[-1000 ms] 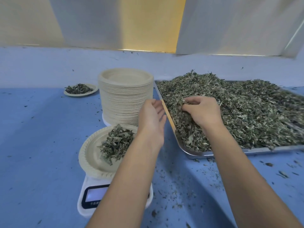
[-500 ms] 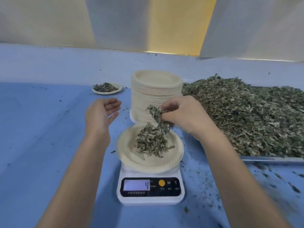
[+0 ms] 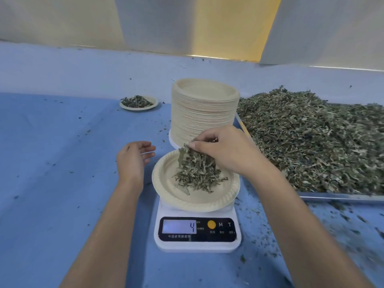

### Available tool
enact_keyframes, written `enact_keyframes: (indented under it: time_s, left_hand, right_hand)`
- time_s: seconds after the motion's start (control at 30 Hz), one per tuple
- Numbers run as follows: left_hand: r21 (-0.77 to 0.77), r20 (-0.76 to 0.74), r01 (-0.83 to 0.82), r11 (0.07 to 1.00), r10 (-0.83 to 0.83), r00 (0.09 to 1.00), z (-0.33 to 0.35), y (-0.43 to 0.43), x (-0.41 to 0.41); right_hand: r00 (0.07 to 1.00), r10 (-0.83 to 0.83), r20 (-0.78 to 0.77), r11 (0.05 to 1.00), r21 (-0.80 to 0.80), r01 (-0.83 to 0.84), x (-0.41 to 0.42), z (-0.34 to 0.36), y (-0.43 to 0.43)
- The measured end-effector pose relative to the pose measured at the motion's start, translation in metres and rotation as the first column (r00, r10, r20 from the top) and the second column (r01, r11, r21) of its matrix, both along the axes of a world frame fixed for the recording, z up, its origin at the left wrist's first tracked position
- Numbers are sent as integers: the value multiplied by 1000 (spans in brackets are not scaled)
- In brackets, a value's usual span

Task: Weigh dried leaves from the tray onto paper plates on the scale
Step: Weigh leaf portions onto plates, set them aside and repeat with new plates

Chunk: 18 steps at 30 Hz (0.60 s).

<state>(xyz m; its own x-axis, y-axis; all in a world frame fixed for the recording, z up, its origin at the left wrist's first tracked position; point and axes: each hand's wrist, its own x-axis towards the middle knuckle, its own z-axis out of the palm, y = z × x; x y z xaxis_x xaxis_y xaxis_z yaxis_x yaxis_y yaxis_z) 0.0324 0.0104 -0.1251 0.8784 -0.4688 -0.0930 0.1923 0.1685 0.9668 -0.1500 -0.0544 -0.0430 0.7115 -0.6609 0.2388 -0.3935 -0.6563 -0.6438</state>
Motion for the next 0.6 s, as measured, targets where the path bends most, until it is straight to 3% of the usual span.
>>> enact_keyframes:
  time_s: [0.37, 0.6]
  left_hand:
    - [37, 110, -34, 999, 30, 994, -14, -6, 0]
    - [54, 144, -51, 997, 43, 989, -17, -6, 1]
  right_hand:
    - [916, -146, 373, 970, 235, 59, -2, 5, -5]
    - [870, -115, 479, 917, 389, -93, -5, 12, 0]
